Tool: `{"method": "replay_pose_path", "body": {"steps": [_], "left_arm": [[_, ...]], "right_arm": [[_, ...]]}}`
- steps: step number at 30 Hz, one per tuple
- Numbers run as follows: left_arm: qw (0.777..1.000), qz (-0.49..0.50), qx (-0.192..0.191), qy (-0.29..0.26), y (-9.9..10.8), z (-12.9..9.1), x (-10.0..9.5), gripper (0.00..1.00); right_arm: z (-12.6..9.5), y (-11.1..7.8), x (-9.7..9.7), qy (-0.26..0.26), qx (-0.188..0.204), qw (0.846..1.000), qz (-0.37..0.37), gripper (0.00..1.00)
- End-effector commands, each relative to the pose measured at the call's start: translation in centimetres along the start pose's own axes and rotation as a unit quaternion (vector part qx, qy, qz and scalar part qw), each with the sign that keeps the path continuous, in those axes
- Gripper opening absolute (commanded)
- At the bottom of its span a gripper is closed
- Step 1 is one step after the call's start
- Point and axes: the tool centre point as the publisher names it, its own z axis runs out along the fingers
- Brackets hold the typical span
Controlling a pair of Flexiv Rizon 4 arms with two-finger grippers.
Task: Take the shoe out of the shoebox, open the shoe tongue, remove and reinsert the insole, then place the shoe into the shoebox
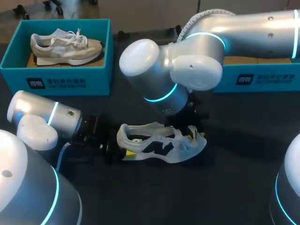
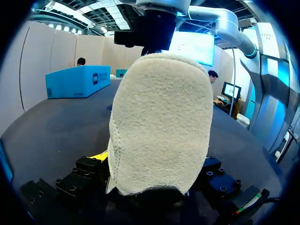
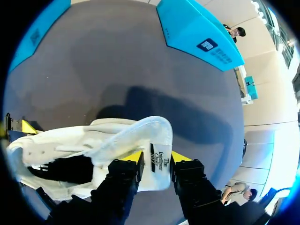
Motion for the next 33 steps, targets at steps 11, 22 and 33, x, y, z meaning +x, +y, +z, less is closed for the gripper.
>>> {"method": "replay_pose_path", "body": {"steps": [11,22,33], "left_arm": [[1.0,0.0,-0.002,0.001,0.1,0.0,0.1,0.0],[1.0,0.0,-0.002,0.001,0.1,0.0,0.1,0.0],[1.0,0.0,-0.002,0.001,0.1,0.0,0.1,0.0]], "right_arm": [[1.4,-0.5,0.1,-0.012,0.01,0.98,0.196,0.43],[-2.3,0.2,-1.2,-0.018,-0.028,0.978,0.204,0.48],[-6.5,1.4,-2.6,-0.033,-0.081,0.98,0.178,0.93]]}}
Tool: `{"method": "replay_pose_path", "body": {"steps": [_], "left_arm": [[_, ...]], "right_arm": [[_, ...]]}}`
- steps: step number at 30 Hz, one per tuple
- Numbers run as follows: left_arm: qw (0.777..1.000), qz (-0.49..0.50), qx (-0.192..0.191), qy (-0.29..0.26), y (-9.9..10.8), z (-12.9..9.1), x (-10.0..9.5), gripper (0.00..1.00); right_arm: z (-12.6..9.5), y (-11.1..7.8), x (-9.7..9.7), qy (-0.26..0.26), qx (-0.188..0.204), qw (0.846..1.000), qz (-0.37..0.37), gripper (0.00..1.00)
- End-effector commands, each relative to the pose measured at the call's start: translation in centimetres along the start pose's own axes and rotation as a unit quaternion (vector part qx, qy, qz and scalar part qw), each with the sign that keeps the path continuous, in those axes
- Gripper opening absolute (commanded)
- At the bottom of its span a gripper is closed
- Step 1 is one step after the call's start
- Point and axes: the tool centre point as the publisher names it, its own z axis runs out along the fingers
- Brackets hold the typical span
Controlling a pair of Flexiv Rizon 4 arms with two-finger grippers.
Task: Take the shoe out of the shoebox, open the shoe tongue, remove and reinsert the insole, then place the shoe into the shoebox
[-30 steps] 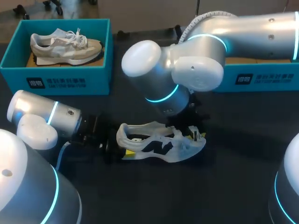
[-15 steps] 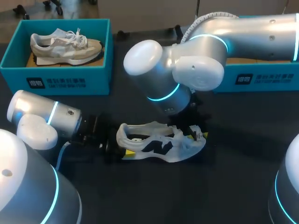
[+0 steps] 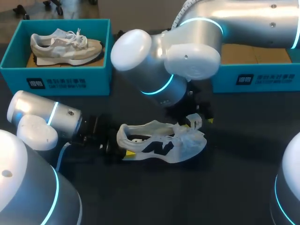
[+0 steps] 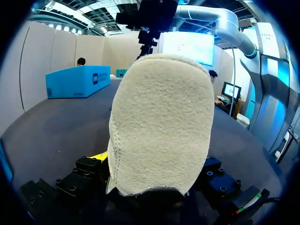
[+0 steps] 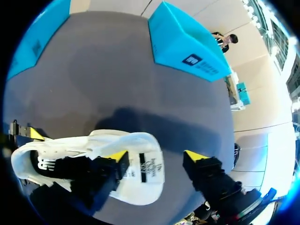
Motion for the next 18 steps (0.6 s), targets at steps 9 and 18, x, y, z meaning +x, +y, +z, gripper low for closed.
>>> {"method": "replay_pose_path", "body": {"steps": [9,18], "left_arm": [[1.0,0.0,-0.002,0.001,0.1,0.0,0.1,0.0],[1.0,0.0,-0.002,0.001,0.1,0.0,0.1,0.0]], "right_arm": [[-5.6,0.7,0.3,0.003,-0.085,0.986,0.141,1.0],[-10.4,1.6,2.7,0.046,-0.2,0.978,-0.038,1.0]]}}
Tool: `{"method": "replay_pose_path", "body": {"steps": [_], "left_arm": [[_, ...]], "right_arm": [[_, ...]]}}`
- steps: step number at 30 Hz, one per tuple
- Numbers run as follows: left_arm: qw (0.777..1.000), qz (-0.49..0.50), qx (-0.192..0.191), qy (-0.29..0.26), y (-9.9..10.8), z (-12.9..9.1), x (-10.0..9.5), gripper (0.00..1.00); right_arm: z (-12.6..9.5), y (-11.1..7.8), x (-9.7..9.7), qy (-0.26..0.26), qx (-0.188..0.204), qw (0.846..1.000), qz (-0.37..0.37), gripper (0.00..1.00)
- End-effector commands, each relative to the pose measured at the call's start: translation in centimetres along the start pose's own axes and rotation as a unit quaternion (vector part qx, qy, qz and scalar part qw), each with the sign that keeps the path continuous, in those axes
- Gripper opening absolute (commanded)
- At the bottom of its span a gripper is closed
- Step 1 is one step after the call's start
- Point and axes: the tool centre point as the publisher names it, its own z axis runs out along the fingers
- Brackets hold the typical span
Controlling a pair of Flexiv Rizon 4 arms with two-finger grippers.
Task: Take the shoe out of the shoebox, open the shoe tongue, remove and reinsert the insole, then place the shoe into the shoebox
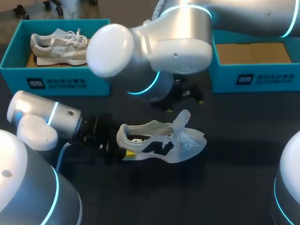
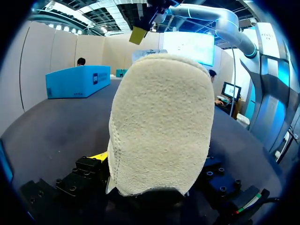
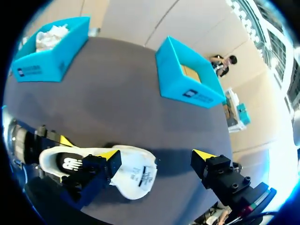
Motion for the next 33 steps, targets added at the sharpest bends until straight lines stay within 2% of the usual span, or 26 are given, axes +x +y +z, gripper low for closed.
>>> {"method": "replay_pose_path", "body": {"steps": [1,7,10,13,22,23,27,28,33], "left_arm": [[1.0,0.0,-0.002,0.001,0.1,0.0,0.1,0.0],[1.0,0.0,-0.002,0.001,0.1,0.0,0.1,0.0],[1.0,0.0,-0.002,0.001,0.1,0.0,0.1,0.0],[1.0,0.0,-0.002,0.001,0.1,0.0,0.1,0.0],[1.0,0.0,-0.002,0.001,0.1,0.0,0.1,0.0],[1.0,0.0,-0.002,0.001,0.1,0.0,0.1,0.0],[1.0,0.0,-0.002,0.001,0.1,0.0,0.1,0.0],[1.0,0.0,-0.002,0.001,0.1,0.0,0.1,0.0],[1.0,0.0,-0.002,0.001,0.1,0.0,0.1,0.0]], "right_arm": [[-2.7,-0.1,1.6,0.024,-0.087,0.995,-0.035,1.0],[-4.2,0.2,3.2,0.06,-0.111,0.983,-0.132,1.0],[-4.6,-0.3,4.5,0.104,-0.123,0.966,-0.201,1.0],[-4.9,-1.0,5.9,0.131,-0.124,0.941,-0.285,1.0],[-4.7,-2.3,7.5,0.157,-0.107,0.891,-0.412,1.0],[-4.7,-2.3,7.6,0.166,-0.107,0.886,-0.42,0.64],[-4.5,-2.1,7.5,0.187,-0.105,0.875,-0.434,0.05],[-4.4,-2.0,7.4,0.191,-0.102,0.872,-0.438,0.0],[-4.2,-1.7,7.2,0.212,-0.094,0.851,-0.471,0.0]]}}
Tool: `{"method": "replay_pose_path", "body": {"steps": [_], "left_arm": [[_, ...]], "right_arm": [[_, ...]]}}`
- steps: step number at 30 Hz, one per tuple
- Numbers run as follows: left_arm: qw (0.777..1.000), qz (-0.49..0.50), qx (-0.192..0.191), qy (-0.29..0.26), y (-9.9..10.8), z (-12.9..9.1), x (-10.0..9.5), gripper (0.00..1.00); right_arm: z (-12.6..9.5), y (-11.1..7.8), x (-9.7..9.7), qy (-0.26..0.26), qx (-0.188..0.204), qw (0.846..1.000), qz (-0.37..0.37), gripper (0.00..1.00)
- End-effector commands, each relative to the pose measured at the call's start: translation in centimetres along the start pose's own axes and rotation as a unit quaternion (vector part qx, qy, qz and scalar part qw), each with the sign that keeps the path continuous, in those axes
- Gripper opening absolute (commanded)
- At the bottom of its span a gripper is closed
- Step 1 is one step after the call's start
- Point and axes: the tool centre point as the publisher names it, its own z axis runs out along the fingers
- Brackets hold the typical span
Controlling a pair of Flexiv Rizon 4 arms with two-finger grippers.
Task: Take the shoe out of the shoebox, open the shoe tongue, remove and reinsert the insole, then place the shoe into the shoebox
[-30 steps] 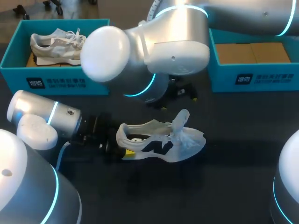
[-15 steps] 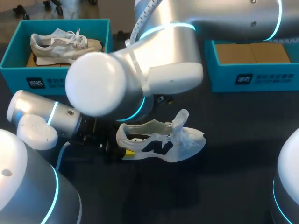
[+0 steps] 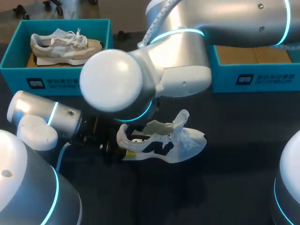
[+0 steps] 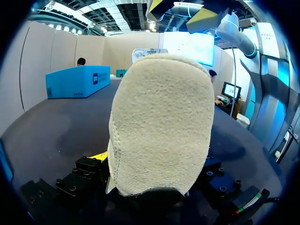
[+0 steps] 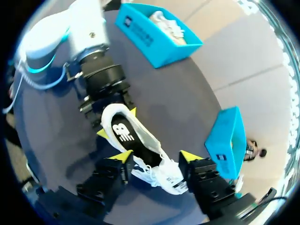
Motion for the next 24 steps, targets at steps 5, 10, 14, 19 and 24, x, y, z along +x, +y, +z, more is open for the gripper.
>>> {"method": "replay_pose_path", "body": {"steps": [5,10,14,19,24], "left_arm": [[1.0,0.0,-0.002,0.001,0.1,0.0,0.1,0.0],[1.0,0.0,-0.002,0.001,0.1,0.0,0.1,0.0],[1.0,0.0,-0.002,0.001,0.1,0.0,0.1,0.0],[1.0,0.0,-0.002,0.001,0.1,0.0,0.1,0.0],[1.0,0.0,-0.002,0.001,0.1,0.0,0.1,0.0]], "right_arm": [[0.7,-0.5,-1.6,0.136,-0.016,0.984,-0.115,0.0],[1.1,0.0,-1.4,0.178,-0.01,0.968,-0.178,0.0],[1.5,0.2,-0.8,0.207,-0.004,0.953,-0.22,0.0],[2.0,-0.2,-0.2,0.209,0.002,0.954,-0.215,0.0],[2.8,-1.5,0.5,0.172,0.013,0.977,-0.126,0.0]]}}
